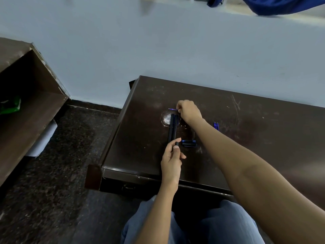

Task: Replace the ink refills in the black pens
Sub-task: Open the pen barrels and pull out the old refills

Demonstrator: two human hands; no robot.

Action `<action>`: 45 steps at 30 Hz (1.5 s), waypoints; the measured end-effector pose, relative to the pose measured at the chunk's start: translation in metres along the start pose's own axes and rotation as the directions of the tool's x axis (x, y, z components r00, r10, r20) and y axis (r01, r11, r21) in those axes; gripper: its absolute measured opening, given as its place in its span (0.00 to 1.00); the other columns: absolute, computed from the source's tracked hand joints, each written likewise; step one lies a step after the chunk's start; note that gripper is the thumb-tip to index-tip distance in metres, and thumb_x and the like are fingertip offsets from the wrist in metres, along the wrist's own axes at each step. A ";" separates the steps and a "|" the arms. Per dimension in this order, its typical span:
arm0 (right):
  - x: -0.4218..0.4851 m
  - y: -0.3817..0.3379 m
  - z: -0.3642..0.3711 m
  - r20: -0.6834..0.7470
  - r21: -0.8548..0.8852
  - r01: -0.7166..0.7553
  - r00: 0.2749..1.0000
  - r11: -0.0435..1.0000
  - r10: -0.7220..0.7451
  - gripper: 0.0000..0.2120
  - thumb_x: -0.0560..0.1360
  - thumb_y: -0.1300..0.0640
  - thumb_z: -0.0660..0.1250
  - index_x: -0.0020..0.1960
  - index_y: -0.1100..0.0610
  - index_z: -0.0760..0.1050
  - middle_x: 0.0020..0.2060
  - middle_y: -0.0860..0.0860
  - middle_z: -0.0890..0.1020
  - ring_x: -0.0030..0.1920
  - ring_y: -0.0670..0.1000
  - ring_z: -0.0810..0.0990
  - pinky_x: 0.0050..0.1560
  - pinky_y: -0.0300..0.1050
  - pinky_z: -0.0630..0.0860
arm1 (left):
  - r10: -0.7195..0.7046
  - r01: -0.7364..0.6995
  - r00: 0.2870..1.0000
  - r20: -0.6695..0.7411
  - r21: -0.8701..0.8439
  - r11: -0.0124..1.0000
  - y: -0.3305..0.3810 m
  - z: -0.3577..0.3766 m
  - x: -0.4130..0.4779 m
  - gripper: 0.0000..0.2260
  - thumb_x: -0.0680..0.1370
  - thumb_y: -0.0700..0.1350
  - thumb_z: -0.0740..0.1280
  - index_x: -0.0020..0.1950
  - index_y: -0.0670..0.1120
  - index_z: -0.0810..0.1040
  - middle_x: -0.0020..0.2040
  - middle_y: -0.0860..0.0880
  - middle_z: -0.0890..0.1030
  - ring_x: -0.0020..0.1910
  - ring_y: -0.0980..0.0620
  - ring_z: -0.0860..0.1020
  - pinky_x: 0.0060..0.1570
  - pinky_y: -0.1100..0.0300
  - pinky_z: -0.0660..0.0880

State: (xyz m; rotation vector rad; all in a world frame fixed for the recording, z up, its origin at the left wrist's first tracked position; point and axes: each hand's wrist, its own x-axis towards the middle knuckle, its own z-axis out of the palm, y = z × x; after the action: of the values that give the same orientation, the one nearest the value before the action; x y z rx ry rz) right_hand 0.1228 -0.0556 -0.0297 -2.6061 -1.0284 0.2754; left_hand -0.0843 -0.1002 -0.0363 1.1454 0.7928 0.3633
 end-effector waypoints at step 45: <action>-0.124 0.055 -0.045 -0.032 0.980 -0.058 0.901 0.192 0.432 0.08 0.80 0.62 0.61 0.42 0.59 0.73 0.35 0.52 0.78 0.29 0.43 0.75 0.33 0.34 0.75 | 0.087 -0.098 0.992 0.090 0.137 0.986 0.011 0.016 0.017 0.12 0.82 0.46 0.58 0.51 0.49 0.81 0.34 0.52 0.75 0.26 0.60 0.65 0.25 0.70 0.62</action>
State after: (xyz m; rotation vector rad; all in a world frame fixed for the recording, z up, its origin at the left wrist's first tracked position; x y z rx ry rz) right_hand 0.0816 -0.1892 -0.0005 -1.4670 -0.0908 0.4011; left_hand -0.0601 -0.0958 -0.0300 1.3248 0.7019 0.3383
